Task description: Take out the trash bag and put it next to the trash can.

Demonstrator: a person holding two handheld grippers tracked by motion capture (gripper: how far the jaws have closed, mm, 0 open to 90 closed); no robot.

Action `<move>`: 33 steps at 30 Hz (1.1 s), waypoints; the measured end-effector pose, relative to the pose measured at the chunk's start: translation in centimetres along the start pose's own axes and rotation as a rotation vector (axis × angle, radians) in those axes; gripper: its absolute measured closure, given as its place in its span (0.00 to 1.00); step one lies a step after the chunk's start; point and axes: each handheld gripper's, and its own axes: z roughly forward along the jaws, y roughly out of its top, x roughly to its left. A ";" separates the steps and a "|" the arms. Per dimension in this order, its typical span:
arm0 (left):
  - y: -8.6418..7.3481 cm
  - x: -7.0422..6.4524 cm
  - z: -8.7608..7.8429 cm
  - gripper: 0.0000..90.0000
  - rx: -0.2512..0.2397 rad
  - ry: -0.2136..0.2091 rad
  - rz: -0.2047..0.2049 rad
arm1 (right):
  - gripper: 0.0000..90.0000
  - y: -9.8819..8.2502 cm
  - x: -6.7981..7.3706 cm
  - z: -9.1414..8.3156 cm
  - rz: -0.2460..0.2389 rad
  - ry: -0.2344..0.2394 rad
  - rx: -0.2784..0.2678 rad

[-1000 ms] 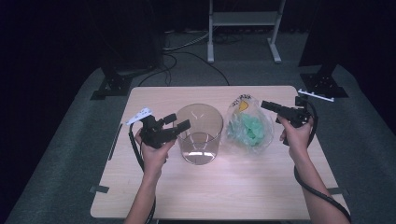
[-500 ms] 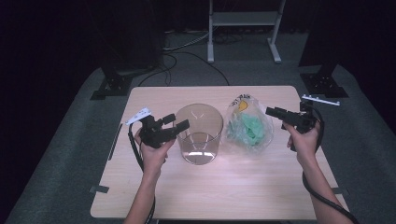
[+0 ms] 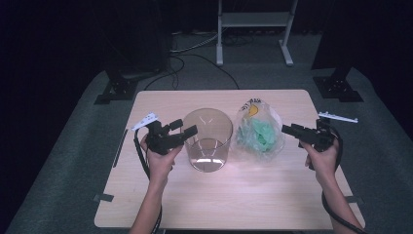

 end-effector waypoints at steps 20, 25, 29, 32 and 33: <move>-0.1 0.3 -0.2 0.10 0.000 0.012 -0.009 | 0.42 -3.1 -0.7 -1.6 0.001 0.014 -0.032; 0.0 0.3 -0.3 0.10 -0.003 0.012 -0.011 | 0.42 -4.1 -0.8 -1.8 0.005 0.018 -0.027; 0.0 0.2 -0.3 0.10 -0.006 0.013 -0.008 | 0.42 -5.1 -1.1 -2.1 0.021 0.023 -0.029; 0.0 0.2 -0.3 0.10 -0.003 0.016 -0.005 | 0.42 -5.6 -1.1 -2.3 0.026 0.025 -0.027; 0.0 0.2 -0.3 0.10 -0.002 0.017 -0.002 | 0.42 -5.9 -1.2 -2.4 0.030 0.028 -0.028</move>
